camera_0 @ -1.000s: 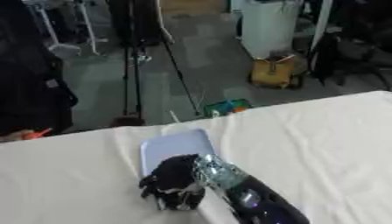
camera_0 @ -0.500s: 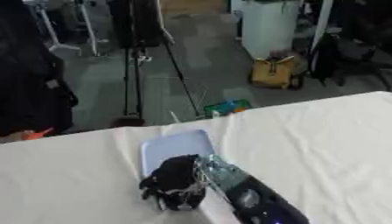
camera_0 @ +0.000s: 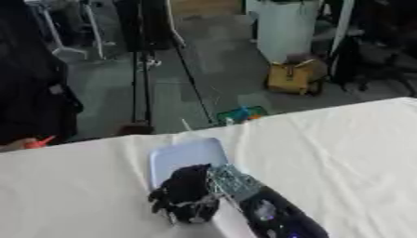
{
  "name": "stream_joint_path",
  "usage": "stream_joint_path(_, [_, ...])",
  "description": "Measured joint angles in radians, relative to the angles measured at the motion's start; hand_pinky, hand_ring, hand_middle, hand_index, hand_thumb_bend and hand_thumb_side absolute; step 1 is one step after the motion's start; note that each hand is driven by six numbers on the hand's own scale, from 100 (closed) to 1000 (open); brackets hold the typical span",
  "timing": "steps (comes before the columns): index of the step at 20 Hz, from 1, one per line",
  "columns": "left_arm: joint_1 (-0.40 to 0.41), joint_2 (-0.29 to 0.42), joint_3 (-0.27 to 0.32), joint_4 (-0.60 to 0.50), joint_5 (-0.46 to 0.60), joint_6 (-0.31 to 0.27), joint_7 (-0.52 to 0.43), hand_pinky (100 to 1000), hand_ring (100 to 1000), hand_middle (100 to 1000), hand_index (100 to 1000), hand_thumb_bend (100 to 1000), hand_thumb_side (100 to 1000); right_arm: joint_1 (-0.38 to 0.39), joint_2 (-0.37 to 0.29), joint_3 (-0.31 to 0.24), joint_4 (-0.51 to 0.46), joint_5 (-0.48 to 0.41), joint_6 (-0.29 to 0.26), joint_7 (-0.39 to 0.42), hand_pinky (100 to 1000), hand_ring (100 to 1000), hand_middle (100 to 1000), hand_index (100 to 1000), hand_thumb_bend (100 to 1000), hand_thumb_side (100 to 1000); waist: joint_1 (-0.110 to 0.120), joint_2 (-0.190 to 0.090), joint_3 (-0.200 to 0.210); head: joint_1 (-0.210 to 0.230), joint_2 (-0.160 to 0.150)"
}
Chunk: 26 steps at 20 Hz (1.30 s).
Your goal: Pick up objects on the table and place them in the box.
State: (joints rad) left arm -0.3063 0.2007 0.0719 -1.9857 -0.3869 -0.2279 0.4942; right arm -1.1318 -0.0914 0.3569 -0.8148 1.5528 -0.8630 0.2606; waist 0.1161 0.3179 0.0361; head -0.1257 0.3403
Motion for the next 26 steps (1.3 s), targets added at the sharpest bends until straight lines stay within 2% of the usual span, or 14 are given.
stream_joint_path(5, [0.0, 0.0, 0.0, 0.0, 0.0, 0.0, 0.0, 1000, 1000, 1000, 901, 100, 1000, 0.0, 0.0, -0.005, 0.003, 0.02, -0.023, -0.025, 396, 491, 516, 433, 100, 100, 0.0, -0.001, 0.0, 0.0, 0.0])
stream_joint_path(7, [0.0, 0.0, 0.0, 0.0, 0.0, 0.0, 0.0, 1000, 1000, 1000, 901, 100, 1000, 0.0, 0.0, -0.006, 0.004, 0.03, -0.029, -0.039, 323, 459, 487, 414, 100, 100, 0.0, -0.001, 0.0, 0.0, 0.0])
stream_joint_path(15, [0.0, 0.0, 0.0, 0.0, 0.0, 0.0, 0.0, 1000, 1000, 1000, 901, 100, 1000, 0.0, 0.0, -0.011, 0.015, 0.059, -0.041, -0.103, 251, 423, 459, 389, 100, 100, 0.0, -0.002, -0.002, 0.0, 0.0])
stream_joint_path(16, [0.0, 0.0, 0.0, 0.0, 0.0, 0.0, 0.0, 1000, 1000, 1000, 902, 100, 1000, 0.0, 0.0, -0.012, 0.015, 0.064, -0.041, -0.11, 175, 384, 429, 367, 100, 100, 0.0, -0.002, -0.002, 0.0, 0.0])
stream_joint_path(19, [0.0, 0.0, 0.0, 0.0, 0.0, 0.0, 0.0, 1000, 1000, 1000, 902, 100, 1000, 0.002, 0.0, -0.014, 0.015, 0.076, -0.042, -0.137, 154, 371, 418, 365, 100, 100, 0.0, -0.002, -0.004, 0.0, -0.003])
stream_joint_path(20, [0.0, 0.0, 0.0, 0.0, 0.0, 0.0, 0.0, 1000, 1000, 1000, 902, 100, 1000, 0.004, 0.0, -0.015, 0.016, 0.08, -0.043, -0.146, 106, 340, 394, 363, 100, 100, 0.0, -0.002, -0.004, 0.0, -0.004])
stream_joint_path(25, [0.0, 0.0, 0.0, 0.0, 0.0, 0.0, 0.0, 1000, 1000, 1000, 902, 100, 1000, 0.005, 0.0, -0.019, 0.022, 0.101, -0.043, -0.189, 100, 322, 379, 364, 100, 100, 0.0, -0.002, -0.005, 0.0, -0.007])
stream_joint_path(26, [0.0, 0.0, 0.0, 0.0, 0.0, 0.0, 0.0, 1000, 1000, 1000, 902, 100, 1000, 0.005, 0.0, -0.019, 0.023, 0.105, -0.043, -0.196, 100, 295, 359, 361, 100, 100, 0.0, -0.002, -0.005, 0.0, -0.007])
